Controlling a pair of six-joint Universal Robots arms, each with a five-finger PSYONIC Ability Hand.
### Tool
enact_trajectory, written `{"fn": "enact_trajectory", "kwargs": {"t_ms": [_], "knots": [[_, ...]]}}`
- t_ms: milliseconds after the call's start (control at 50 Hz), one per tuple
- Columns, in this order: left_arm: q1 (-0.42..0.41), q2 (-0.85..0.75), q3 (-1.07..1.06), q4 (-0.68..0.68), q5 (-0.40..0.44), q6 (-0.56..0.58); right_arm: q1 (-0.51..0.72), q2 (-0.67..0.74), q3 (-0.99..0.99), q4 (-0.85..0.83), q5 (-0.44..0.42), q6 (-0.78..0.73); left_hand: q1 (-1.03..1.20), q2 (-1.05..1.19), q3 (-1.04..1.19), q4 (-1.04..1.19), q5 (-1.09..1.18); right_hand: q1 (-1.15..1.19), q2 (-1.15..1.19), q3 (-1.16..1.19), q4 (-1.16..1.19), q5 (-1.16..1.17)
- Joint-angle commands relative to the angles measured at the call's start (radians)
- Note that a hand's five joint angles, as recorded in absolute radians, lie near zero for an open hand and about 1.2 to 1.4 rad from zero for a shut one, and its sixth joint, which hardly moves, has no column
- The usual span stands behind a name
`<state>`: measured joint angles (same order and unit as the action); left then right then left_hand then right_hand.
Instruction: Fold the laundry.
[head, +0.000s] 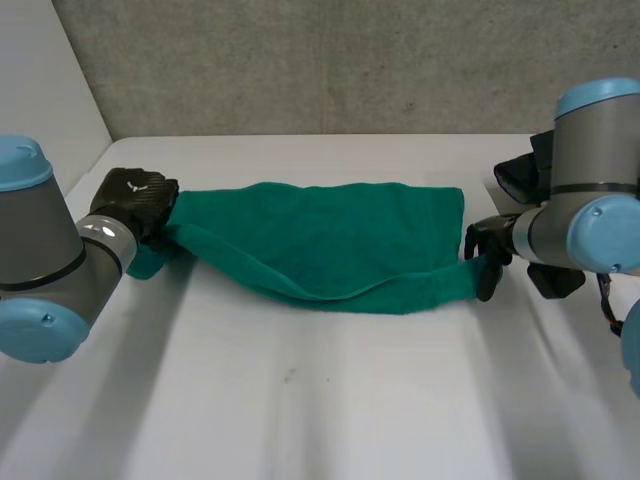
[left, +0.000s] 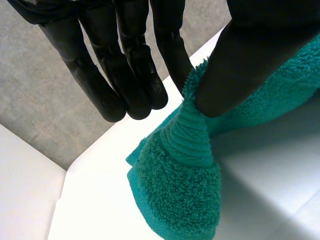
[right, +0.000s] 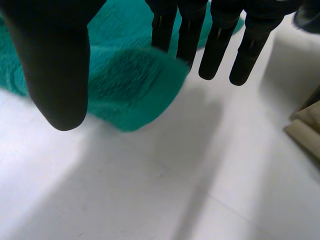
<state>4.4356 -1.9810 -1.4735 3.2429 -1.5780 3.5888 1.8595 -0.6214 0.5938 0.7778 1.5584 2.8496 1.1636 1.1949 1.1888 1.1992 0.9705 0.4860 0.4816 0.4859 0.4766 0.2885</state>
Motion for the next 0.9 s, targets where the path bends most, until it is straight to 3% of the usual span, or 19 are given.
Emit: {"fn": "enact_trajectory", "kwargs": {"t_ms": [20, 40, 120, 200, 260, 280, 360, 420, 480, 560, 680, 740, 760, 900], "knots": [[0.011, -0.002, -0.001, -0.015, 0.010, 0.004, 0.023, 0.000, 0.044, 0.000, 0.003, 0.004, 0.233, 0.201, 0.207, 0.197, 0.251, 0.459, 0.464, 0.459, 0.469, 0.482], [0.014, 0.001, -0.002, -0.028, 0.013, 0.008, 0.020, -0.021, 0.061, 0.009, 0.003, 0.005, 0.233, 0.201, 0.207, 0.197, 0.251, 0.906, 0.910, 0.906, 0.915, 0.929], [0.021, 0.010, -0.013, -0.083, 0.006, 0.042, 0.000, -0.118, 0.147, 0.005, -0.015, 0.002, 0.233, 0.201, 0.207, 0.197, 0.251, 0.910, 0.915, 0.910, 0.920, 0.933], [0.034, 0.056, -0.044, -0.213, 0.000, 0.120, -0.025, -0.259, 0.312, -0.020, -0.075, -0.097, 0.233, 0.201, 0.207, 0.197, 0.251, 0.910, 0.915, 0.910, 0.920, 0.933], [0.044, 0.112, -0.083, -0.362, -0.002, 0.198, -0.057, -0.383, 0.470, -0.029, -0.132, -0.333, 0.233, 0.201, 0.207, 0.197, 0.251, 0.910, 0.915, 0.910, 0.920, 0.933], [0.048, 0.140, -0.106, -0.447, 0.001, 0.237, -0.072, -0.446, 0.554, -0.022, -0.151, -0.483, 0.233, 0.201, 0.207, 0.197, 0.251, 0.910, 0.915, 0.910, 0.920, 0.933], [0.064, 0.188, -0.154, -0.621, 0.027, 0.327, -0.103, -0.558, 0.717, -0.003, -0.155, -0.777, 0.233, 0.201, 0.207, 0.197, 0.251, 0.910, 0.915, 0.910, 0.920, 0.933], [0.062, 0.191, -0.163, -0.650, 0.067, 0.379, -0.112, -0.575, 0.773, -0.005, -0.140, -0.870, 0.233, 0.201, 0.207, 0.197, 0.251, 0.910, 0.915, 0.910, 0.920, 0.933], [0.061, 0.157, -0.145, -0.623, 0.075, 0.404, -0.103, -0.555, 0.762, -0.014, -0.129, -0.843, 0.233, 0.201, 0.207, 0.197, 0.251, 0.910, 0.915, 0.910, 0.920, 0.933], [0.047, 0.042, 0.005, -0.513, 0.014, 0.438, -0.076, -0.488, 0.675, -0.044, -0.121, -0.757, 0.233, 0.201, 0.207, 0.197, 0.251, 0.910, 0.915, 0.910, 0.920, 0.933], [-0.013, -0.030, 0.448, -0.390, -0.094, 0.415, -0.037, -0.388, 0.273, -0.231, -0.089, -0.460, 0.233, 0.201, 0.207, 0.197, 0.251, 0.910, 0.915, 0.910, 0.920, 0.933], [-0.021, -0.013, 0.591, -0.306, -0.094, 0.375, -0.034, -0.385, 0.126, -0.426, -0.035, -0.300, 0.233, 0.201, 0.207, 0.197, 0.251, 0.910, 0.915, 0.910, 0.920, 0.933], [-0.021, -0.001, 0.658, -0.217, -0.094, 0.331, -0.033, -0.397, 0.100, -0.548, -0.011, -0.230, 0.233, 0.201, 0.207, 0.197, 0.251, 0.910, 0.915, 0.910, 0.920, 0.933], [-0.010, 0.044, 0.716, 0.136, -0.096, 0.168, -0.028, -0.511, 0.237, -1.141, 0.003, -0.076, 0.233, 0.201, 0.207, 0.197, 0.251, 0.910, 0.915, 0.910, 0.920, 0.933]]}}
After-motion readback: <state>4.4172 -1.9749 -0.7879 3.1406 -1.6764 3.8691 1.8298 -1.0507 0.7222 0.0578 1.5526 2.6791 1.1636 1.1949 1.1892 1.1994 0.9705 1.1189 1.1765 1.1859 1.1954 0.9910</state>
